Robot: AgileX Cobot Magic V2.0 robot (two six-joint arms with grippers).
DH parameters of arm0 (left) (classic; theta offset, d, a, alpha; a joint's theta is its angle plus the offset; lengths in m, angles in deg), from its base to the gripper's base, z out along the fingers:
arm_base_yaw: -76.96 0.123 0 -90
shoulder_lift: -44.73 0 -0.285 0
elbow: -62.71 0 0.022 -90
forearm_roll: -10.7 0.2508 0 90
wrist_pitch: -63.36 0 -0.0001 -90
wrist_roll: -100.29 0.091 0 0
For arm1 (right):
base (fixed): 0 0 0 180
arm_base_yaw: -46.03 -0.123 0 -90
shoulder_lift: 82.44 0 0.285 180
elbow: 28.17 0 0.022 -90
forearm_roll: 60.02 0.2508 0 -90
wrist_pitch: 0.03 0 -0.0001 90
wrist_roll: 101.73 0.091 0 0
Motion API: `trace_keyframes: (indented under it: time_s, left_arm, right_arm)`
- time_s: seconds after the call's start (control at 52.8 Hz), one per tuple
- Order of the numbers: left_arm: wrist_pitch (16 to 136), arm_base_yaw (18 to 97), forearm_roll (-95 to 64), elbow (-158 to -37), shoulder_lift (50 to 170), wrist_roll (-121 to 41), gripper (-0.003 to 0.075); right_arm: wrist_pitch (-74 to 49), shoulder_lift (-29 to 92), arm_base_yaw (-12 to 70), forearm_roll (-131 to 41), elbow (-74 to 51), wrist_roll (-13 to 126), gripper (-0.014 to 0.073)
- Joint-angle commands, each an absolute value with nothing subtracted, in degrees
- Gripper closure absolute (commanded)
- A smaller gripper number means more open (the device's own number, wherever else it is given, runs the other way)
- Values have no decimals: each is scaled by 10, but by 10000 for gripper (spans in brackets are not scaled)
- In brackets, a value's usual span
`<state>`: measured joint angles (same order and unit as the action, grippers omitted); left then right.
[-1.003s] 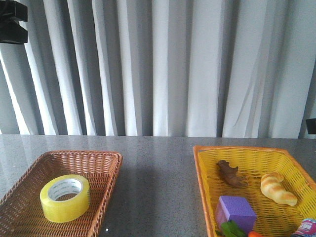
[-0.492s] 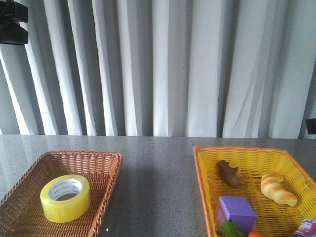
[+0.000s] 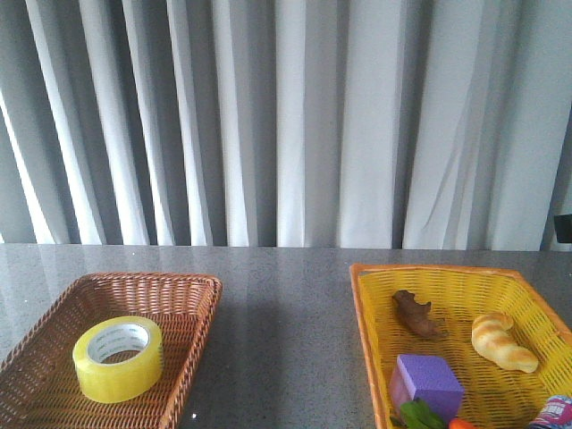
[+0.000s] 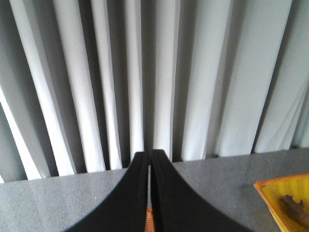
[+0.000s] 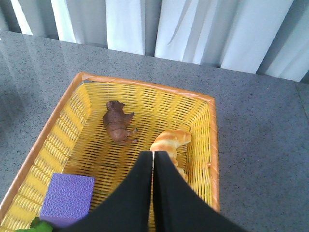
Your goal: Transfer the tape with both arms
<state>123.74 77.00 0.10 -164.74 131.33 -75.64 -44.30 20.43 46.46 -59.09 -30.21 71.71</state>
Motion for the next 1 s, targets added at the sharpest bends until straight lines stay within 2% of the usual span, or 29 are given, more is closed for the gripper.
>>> trace_keyframes:
  time_s: [0.0, 0.227, 0.473, 0.643, 0.852, 0.984]
  left_arm:
    - [1097, 770, 7, -1534, 1225, -762, 727]
    - [833, 770, 17, -1127, 986, -759, 727]
    - [731, 770, 57, -778, 753, -760, 727]
    - [713, 770, 90, -609, 630, -760, 727]
    - [710, 770, 90, -464, 512, -762, 727]
    - [679, 772, 90, -414, 508, -762, 727]
  right_arm:
    - [-402, 217, 467, -592, -316, 715, 599]
    - [-402, 217, 467, -592, -316, 715, 599]
    - [-402, 217, 467, -592, -316, 715, 599]
    - [-402, 217, 467, -592, -316, 715, 599]
    - [-402, 217, 467, -592, -316, 715, 599]
    - [-404, 217, 467, -592, -316, 715, 599]
